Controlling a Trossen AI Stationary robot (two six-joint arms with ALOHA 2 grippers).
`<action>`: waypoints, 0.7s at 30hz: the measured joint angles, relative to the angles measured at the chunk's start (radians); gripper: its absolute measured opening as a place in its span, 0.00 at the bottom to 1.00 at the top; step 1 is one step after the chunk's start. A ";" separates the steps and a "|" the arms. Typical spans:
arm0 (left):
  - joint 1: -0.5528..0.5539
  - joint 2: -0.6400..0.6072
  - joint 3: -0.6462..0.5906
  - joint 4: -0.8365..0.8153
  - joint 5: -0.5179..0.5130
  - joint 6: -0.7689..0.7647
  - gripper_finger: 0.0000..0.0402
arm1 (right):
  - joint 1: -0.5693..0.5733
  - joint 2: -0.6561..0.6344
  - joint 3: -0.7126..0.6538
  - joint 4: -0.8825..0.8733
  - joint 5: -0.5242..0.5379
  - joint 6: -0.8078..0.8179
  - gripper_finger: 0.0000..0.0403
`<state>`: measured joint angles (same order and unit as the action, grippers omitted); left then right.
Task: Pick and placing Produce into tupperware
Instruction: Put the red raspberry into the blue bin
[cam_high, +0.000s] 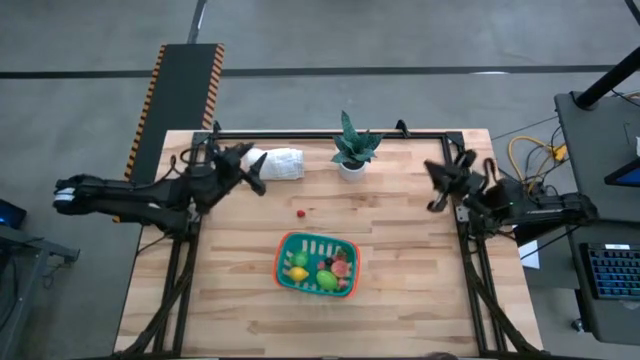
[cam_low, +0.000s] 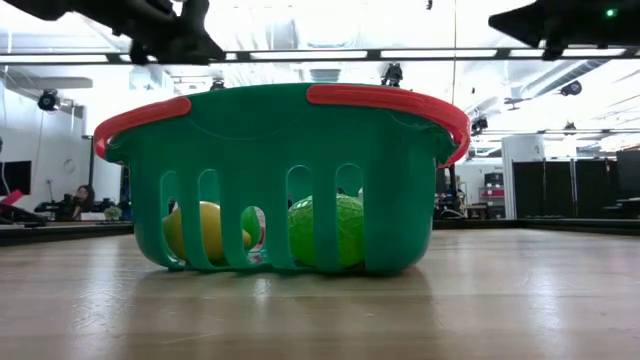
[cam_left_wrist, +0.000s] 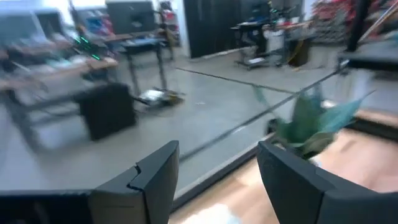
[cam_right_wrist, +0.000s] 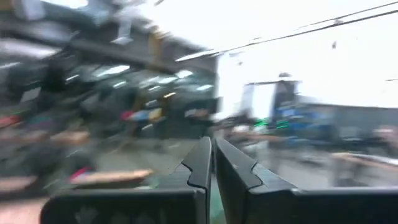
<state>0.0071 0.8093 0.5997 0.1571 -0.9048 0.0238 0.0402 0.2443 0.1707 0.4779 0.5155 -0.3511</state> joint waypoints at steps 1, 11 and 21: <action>0.020 0.003 0.000 -0.002 0.037 -0.041 0.50 | 0.000 0.000 0.000 0.042 0.035 -0.024 0.03; 0.171 0.091 0.134 -0.390 0.531 -0.321 0.57 | 0.000 0.002 0.000 0.255 0.219 0.142 0.03; 0.227 0.424 0.411 -0.763 0.926 -0.189 0.74 | 0.001 0.027 0.000 0.250 0.219 0.291 0.03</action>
<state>0.2344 1.2329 1.0106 -0.6064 0.0215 -0.1649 0.0410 0.2716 0.1707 0.7277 0.7341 -0.0605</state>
